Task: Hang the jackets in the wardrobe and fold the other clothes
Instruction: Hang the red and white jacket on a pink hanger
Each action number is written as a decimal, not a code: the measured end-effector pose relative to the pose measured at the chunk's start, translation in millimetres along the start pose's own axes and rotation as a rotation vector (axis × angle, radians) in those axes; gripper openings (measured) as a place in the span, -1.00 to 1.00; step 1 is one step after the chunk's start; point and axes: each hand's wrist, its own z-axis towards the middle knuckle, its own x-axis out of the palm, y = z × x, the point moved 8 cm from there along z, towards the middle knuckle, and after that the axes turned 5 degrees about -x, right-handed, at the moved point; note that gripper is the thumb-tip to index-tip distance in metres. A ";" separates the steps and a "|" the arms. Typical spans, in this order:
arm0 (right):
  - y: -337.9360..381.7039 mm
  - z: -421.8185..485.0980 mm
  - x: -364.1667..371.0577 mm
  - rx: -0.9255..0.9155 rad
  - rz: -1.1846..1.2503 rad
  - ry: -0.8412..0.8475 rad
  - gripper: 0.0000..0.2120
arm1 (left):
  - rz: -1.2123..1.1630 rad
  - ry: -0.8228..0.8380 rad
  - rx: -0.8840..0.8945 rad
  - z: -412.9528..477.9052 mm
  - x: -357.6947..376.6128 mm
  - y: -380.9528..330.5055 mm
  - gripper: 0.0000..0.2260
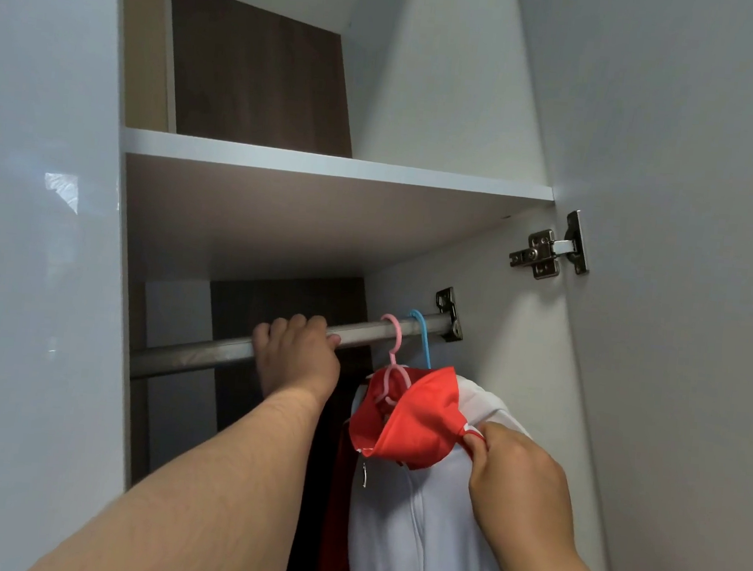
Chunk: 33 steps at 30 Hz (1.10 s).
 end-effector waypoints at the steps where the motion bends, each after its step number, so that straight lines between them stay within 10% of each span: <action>1: -1.3 -1.9 2.7 0.001 -0.011 0.019 -0.81 | -0.002 -0.001 0.003 0.3 0.8 -0.1 -0.76; 14: -1.1 -34.2 -34.2 0.114 0.118 0.162 -0.61 | -0.161 0.273 -0.035 -59.2 -0.4 -26.8 -0.46; 20: 7.7 -84.3 -65.5 0.054 0.092 0.445 -0.39 | -0.204 0.453 0.320 -169.1 -48.9 -51.4 -0.59; 33: 78.9 -172.3 -140.8 -0.187 0.273 0.619 -0.51 | -0.226 0.495 0.163 -284.9 -217.0 84.5 -0.47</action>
